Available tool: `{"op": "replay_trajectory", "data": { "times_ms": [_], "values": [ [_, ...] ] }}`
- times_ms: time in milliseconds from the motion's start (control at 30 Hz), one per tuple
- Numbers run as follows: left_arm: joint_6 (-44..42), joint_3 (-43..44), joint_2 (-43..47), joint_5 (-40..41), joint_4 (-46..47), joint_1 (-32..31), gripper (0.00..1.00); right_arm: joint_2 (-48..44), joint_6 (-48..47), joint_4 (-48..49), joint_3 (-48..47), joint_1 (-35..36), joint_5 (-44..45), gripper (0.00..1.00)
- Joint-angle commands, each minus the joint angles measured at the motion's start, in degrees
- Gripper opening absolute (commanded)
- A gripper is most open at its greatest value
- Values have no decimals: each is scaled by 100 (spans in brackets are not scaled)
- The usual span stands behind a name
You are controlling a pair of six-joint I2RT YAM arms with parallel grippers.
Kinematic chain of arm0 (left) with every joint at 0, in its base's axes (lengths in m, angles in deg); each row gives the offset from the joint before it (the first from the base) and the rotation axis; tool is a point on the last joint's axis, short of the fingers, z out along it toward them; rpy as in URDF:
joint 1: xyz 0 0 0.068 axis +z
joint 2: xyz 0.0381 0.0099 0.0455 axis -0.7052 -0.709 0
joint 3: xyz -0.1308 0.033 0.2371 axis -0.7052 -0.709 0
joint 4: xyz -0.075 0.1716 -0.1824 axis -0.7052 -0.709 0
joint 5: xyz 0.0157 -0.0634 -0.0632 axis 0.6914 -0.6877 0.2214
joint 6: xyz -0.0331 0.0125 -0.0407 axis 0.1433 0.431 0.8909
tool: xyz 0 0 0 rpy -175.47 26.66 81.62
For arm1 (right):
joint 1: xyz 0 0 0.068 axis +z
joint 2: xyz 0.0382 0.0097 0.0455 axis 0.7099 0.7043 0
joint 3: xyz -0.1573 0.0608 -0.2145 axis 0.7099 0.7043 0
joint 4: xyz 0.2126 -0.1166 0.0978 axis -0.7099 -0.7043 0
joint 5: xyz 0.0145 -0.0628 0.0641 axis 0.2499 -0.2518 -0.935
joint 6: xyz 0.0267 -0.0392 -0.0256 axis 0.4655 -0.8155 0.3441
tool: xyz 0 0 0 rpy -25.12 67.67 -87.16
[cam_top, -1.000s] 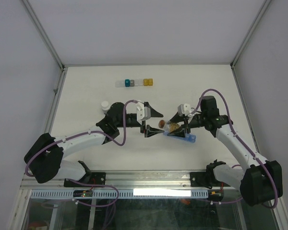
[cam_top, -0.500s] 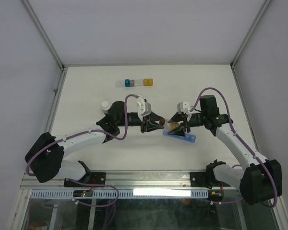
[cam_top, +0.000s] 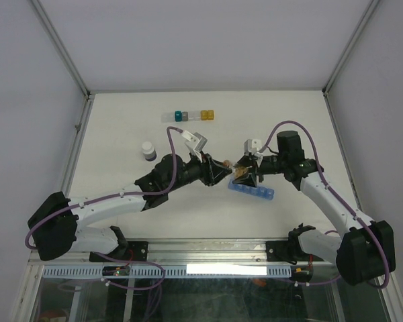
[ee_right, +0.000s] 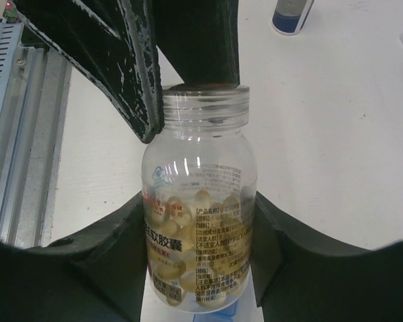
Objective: Sort the pills into containers
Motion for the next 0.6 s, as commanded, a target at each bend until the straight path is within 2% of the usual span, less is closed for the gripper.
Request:
{"op": "replay_trajectory", "data": {
  "times_ms": [0,33,67,100,167,233,300,400,467,567],
  "values": [
    [576,105,158,866,-38,-125,1,17,343,371,-247,13,382,0],
    [580,62,172,756,36,-125,19,21,351,369,-256,13,377,0],
    [531,-1,217,576,211,-120,43,19,349,369,-255,13,355,0],
    [422,-101,273,414,501,-117,60,21,353,364,-254,11,322,0],
    [235,-328,432,254,841,-97,82,14,330,325,-259,7,216,0],
    [31,-569,661,148,1087,-11,98,-12,204,228,-261,4,49,0],
    [-210,-853,860,-298,1468,204,99,-29,109,152,-265,10,-84,0],
    [-508,-1321,1064,-1533,2350,794,99,-33,-83,15,-283,6,-228,0],
    [-1126,-1485,1200,-2454,2761,1009,99,-23,-241,-125,-276,13,-362,0],
    [-2401,-1653,1320,-3009,2949,1026,99,-18,-641,-459,-327,14,-611,0]
  ]
}}
